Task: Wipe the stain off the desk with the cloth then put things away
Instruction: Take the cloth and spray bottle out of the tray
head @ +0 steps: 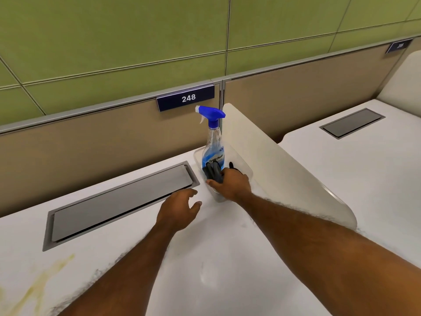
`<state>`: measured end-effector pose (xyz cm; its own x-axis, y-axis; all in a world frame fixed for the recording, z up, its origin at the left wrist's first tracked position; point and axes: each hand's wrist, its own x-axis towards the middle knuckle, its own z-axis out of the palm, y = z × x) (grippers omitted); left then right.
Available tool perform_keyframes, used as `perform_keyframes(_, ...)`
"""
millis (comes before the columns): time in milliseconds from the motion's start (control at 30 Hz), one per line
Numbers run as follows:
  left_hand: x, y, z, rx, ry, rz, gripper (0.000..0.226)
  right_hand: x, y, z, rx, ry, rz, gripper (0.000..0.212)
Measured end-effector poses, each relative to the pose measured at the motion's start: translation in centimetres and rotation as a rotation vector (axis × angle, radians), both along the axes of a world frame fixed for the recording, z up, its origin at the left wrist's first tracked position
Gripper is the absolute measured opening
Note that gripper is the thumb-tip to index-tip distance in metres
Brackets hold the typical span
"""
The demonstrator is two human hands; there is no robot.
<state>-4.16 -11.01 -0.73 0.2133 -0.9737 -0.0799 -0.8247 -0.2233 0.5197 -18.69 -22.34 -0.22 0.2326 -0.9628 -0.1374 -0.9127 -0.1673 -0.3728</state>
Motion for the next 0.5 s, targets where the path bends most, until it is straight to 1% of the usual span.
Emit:
perform_keyframes(67, -0.7, -1.1, 0.1, 0.013, 0.067, 0.018, 0.049, 0.3, -0.5, -0.3, 0.01, 0.014, 0.0, 0.063)
perform_keyframes(167, -1.5, -2.5, 0.1, 0.022, 0.153, 0.028, 0.051, 0.7, -1.1, -0.5, 0.065, -0.056, -0.013, 0.049)
perform_keyframes(267, -2.3, -3.7, 0.3, 0.061, 0.256, 0.033, 0.054, 0.9, -1.7, -0.3, 0.067, -0.082, -0.014, 0.04)
perform_keyframes(400, -3.1, -4.4, 0.8, 0.077, 0.359, 0.053, 0.055, 0.8, -1.9, 0.3, 0.041, -0.127, -0.018, 0.037)
perform_keyframes(500, -3.4, -4.5, 1.3, 0.031, 0.454, 0.066, 0.053, 0.2, -1.8, 1.4, -0.013, -0.183, -0.012, 0.035)
